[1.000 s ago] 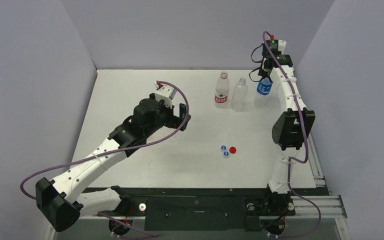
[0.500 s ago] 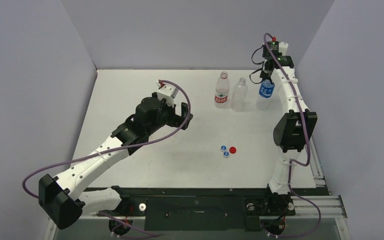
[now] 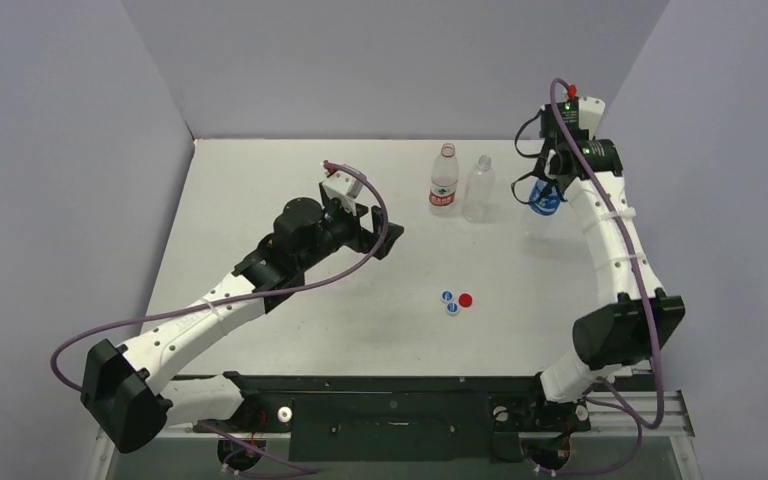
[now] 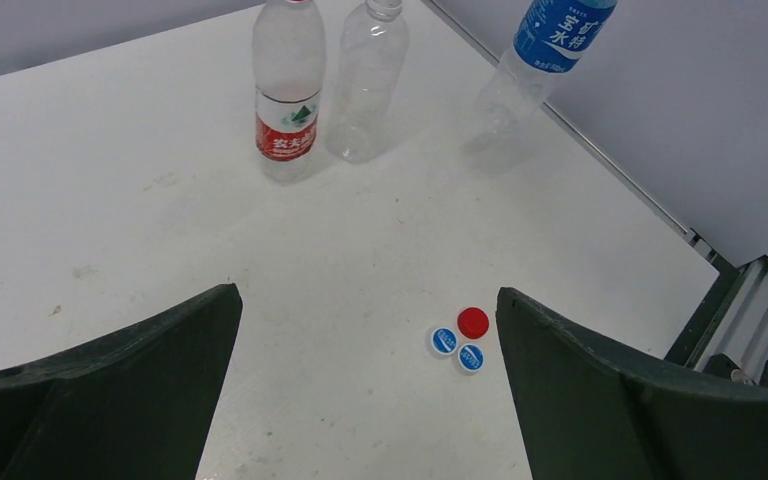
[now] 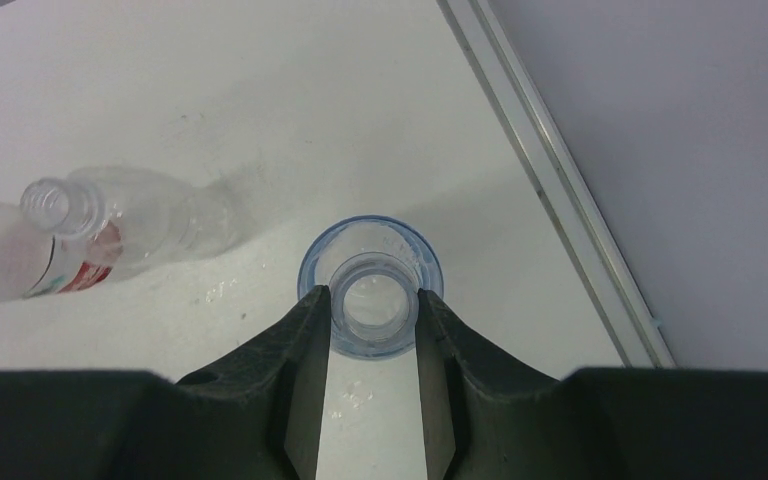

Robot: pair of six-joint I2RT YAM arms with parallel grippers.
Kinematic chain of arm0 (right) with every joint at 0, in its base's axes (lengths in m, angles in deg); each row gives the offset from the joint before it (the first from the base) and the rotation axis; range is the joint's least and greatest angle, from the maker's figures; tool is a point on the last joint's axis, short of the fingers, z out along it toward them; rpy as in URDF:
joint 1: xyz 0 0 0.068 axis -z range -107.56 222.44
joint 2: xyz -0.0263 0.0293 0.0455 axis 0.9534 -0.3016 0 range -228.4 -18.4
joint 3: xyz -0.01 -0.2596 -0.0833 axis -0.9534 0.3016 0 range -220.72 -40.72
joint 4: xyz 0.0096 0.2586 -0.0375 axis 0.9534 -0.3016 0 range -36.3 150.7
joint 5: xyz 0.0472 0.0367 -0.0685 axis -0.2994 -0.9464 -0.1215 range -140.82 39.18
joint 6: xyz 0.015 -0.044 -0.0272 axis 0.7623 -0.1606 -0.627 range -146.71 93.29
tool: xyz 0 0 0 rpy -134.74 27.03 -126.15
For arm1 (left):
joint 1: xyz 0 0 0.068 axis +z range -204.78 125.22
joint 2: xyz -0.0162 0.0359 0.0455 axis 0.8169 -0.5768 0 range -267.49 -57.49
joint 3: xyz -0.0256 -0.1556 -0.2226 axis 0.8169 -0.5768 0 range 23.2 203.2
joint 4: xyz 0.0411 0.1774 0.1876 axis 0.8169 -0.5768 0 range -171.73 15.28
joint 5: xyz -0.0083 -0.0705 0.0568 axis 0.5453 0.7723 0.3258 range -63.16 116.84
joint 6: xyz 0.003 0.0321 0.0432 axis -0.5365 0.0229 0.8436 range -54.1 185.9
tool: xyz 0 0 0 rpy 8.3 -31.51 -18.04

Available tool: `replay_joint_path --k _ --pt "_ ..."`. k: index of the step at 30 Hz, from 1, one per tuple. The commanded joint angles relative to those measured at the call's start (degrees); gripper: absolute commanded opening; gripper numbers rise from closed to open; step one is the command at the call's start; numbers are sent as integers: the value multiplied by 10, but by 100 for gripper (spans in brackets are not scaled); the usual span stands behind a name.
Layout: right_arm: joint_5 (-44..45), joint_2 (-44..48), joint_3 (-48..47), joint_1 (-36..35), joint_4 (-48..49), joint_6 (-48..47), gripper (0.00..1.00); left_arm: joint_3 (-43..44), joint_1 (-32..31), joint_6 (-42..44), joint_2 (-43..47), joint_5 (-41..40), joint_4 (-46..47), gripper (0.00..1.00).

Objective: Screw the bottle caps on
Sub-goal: Pick up the plastic bottle at the center of the board.

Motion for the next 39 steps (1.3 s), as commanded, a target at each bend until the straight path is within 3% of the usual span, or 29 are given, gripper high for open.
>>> replay_joint_path --k 1,9,18,27,39 --pt "20 108 60 -39 -24 32 0 -24 -24 20 -7 40 110 96" --pt "-14 268 154 -145 -50 84 0 -65 -111 77 -25 42 234 97" --pt "-30 315 173 -313 -43 164 0 -127 -133 117 -68 77 426 96" --pt "-42 290 143 -425 -26 192 0 -135 -133 170 -76 133 447 96" --pt "-42 273 98 -465 -29 194 0 -151 -121 191 -61 191 415 97"
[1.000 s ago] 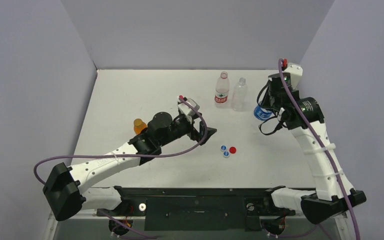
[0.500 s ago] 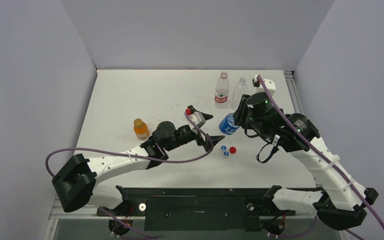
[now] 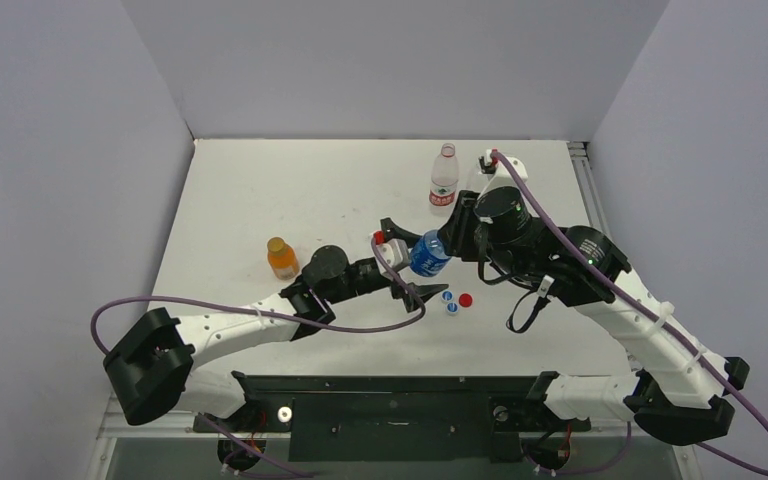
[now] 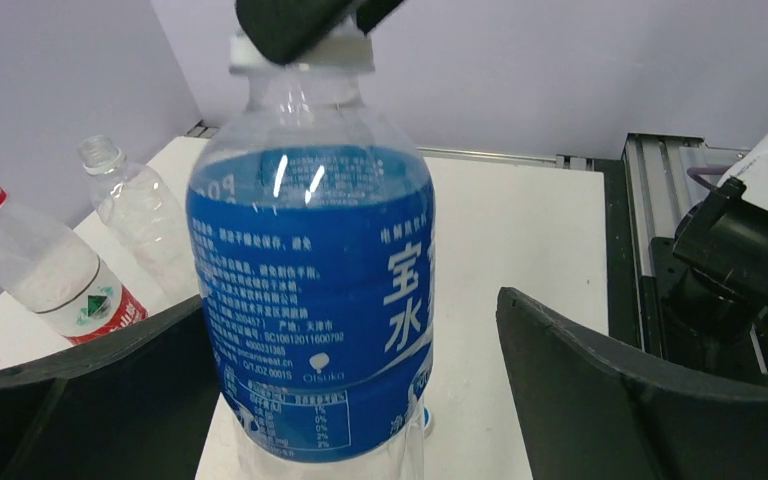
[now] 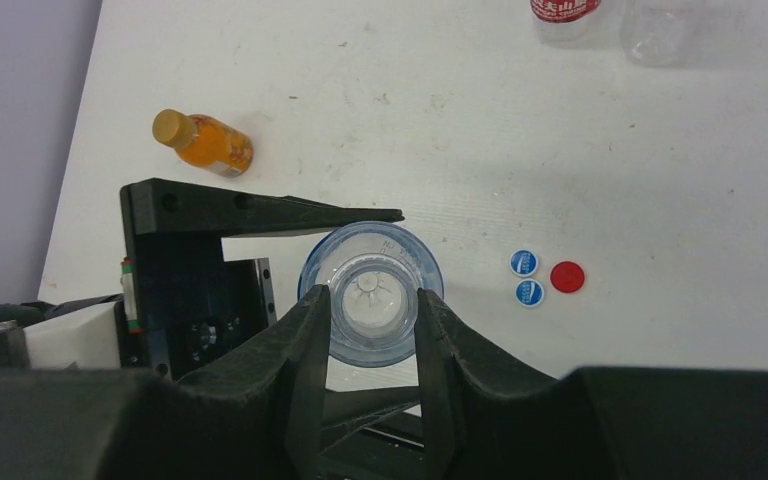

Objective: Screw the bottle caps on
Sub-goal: Pick up the plastic bottle at the center of the board.

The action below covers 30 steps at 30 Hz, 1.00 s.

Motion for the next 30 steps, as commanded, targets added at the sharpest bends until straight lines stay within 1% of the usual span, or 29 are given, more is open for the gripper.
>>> replay_joint_path --k 1,3,4,7,9,10,11,12,13,14,15,16,20,22,23,26,30 --pt "7 1 -33 -6 11 4 0 -4 7 10 24 30 10 97" --pt "5 2 -32 -9 13 4 0 -4 10 15 25 25 0 99" --pt "3 2 -32 -10 14 4 0 -3 10 15 25 25 -3 97" --pt "3 4 -32 -13 17 4 0 2 15 5 24 27 -5 89" --pt "4 4 -31 -14 17 4 0 8 16 -1 21 31 -12 81" --pt "5 3 -32 -14 18 4 0 10 16 -3 20 32 -16 74" --pt "4 0 -36 -14 14 4 0 15 16 -6 19 34 -21 69" --pt "4 -3 -39 -14 12 4 0 17 15 -7 17 34 -32 58" --pt "5 -5 -44 -14 9 5 0 22 15 -7 16 37 -38 53" --pt "4 -7 -48 -14 5 6 0 25 15 -9 15 37 -46 44" --pt "0 -7 -49 -15 5 9 0 26 15 -15 15 37 -48 41" --pt "-1 -5 -46 -16 9 10 0 26 15 -18 16 37 -48 36" --pt "8 7 -25 -17 19 16 0 26 15 -41 23 29 -39 26" --pt "13 16 -12 -17 28 20 5 25 15 -45 24 25 -42 23" --pt "15 17 -10 -17 30 20 10 25 15 -46 23 24 -42 22" --pt "19 23 -2 -17 33 22 18 22 15 -55 20 16 -45 18" --pt "24 30 0 -17 37 22 33 9 15 -57 25 -10 -44 14"
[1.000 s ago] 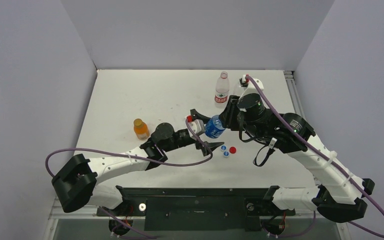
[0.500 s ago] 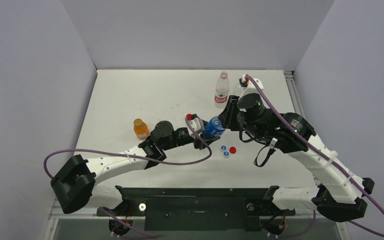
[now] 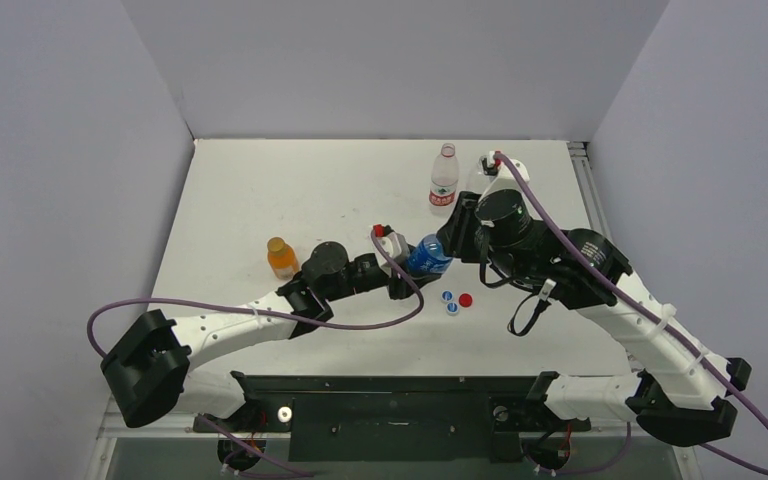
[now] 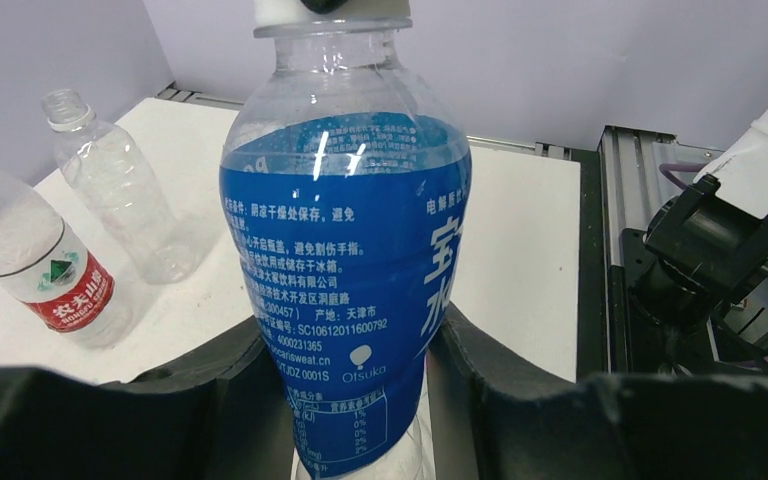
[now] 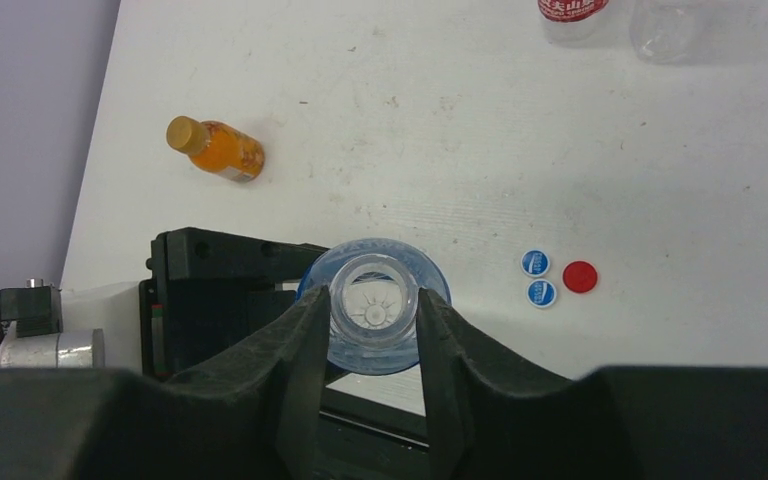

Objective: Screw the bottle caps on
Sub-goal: Pick up the plastic bottle at the center of the board, then pick up the bottle cap from the center of the board.

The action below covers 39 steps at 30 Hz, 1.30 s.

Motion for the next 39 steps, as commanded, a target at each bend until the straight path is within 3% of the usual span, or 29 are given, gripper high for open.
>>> replay_joint_path --k 1,5,10,17,24,39 --pt "21 25 1 -6 33 10 41 3 3 -19 18 -36 2 13" --pt "39 48 2 -5 32 8 61 -13 8 -20 33 -62 -7 10" --pt "55 83 14 0 43 10 68 -30 34 -36 51 -79 -16 8" --pt "93 118 107 11 34 22 69 -44 69 -27 116 -144 -82 7" --pt "76 84 260 11 103 30 59 -41 95 -8 193 -187 -190 8" --pt "9 -148 365 78 313 -64 51 -45 97 -9 284 -194 -250 9"
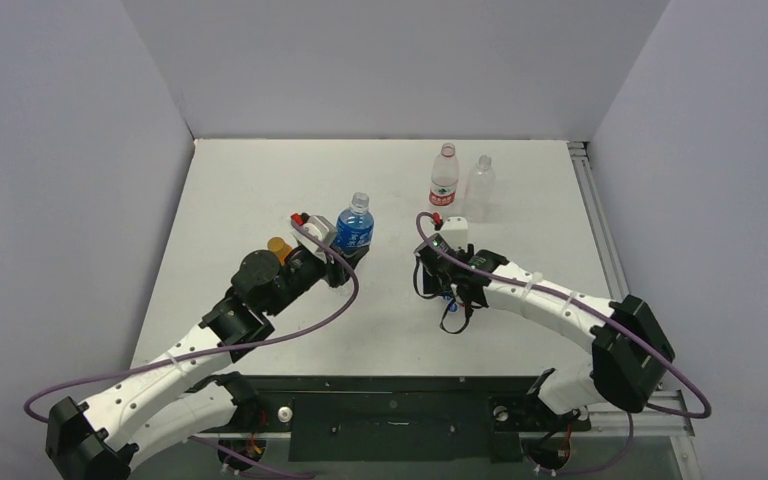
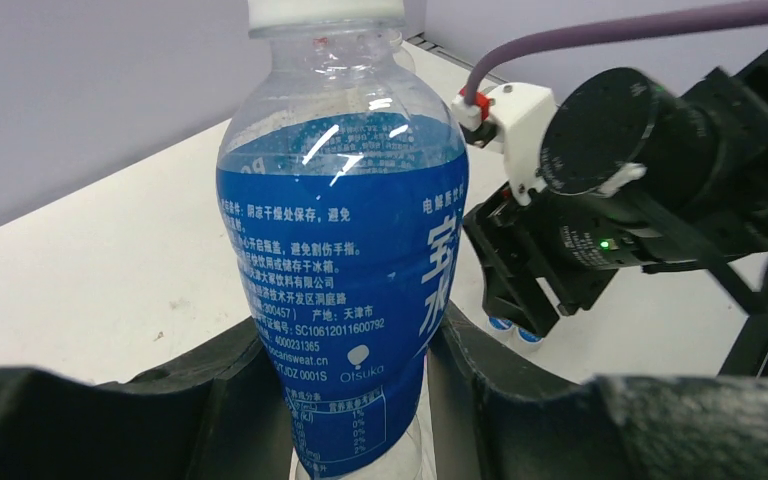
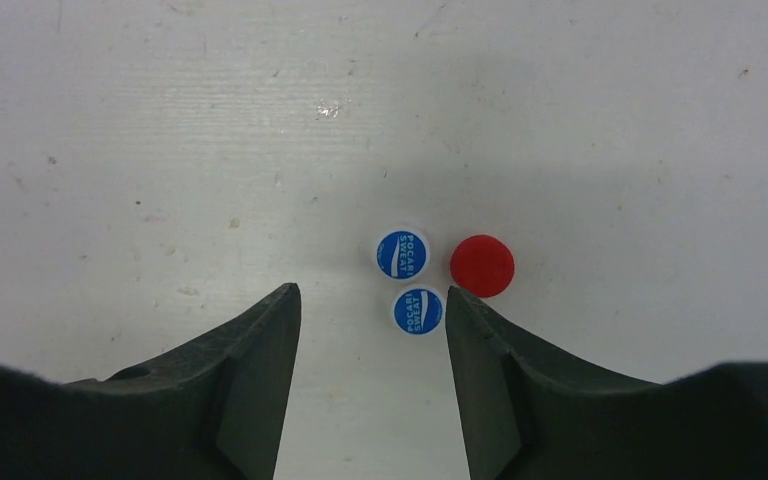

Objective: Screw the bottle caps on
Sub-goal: Pick up the bottle cap from the center of the board.

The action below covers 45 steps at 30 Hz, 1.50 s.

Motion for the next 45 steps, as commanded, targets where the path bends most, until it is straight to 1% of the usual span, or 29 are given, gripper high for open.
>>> replay_joint_path --k 1,7,16,24,30,37,45 --pt "-29 -42 5 17 92 -34 51 7 4 3 16 -5 -9 9" --pt "-44 -97 7 27 126 -41 51 9 4 6 16 0 -11 9" --pt "-55 -131 17 36 149 -50 54 22 4 14 14 1 -24 10" --pt "-65 -129 52 43 171 -47 54 31 4 17 9 3 -32 10" --pt "-53 -126 70 44 177 -39 53 23 4 13 10 5 -27 11" --pt "-46 -93 81 44 166 -26 52 23 5 13 5 10 -27 11" --pt "-50 -73 120 43 172 -13 52 23 4 10 3 19 -28 12"
